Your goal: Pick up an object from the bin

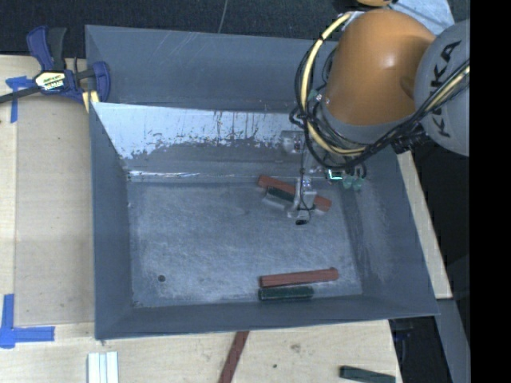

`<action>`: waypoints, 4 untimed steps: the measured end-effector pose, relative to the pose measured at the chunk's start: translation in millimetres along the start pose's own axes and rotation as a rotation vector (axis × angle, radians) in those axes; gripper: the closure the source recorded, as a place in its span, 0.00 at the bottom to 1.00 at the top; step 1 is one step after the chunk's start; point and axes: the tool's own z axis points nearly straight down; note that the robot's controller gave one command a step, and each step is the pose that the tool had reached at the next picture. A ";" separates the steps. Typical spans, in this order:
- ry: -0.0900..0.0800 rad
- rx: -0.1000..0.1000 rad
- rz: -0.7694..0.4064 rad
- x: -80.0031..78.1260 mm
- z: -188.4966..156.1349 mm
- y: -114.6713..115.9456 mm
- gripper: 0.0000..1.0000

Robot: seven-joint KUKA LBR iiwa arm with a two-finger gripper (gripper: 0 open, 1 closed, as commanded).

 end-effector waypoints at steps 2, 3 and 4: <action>-0.008 0.000 0.002 -1.5 -4.1 -0.2 1.00; -0.005 -0.001 0.086 20.3 50.0 12.1 0.00; -0.007 -0.001 0.086 19.9 49.4 12.1 0.00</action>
Offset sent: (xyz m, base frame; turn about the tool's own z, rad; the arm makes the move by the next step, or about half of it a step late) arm 0.0000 0.0000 0.0000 0.0000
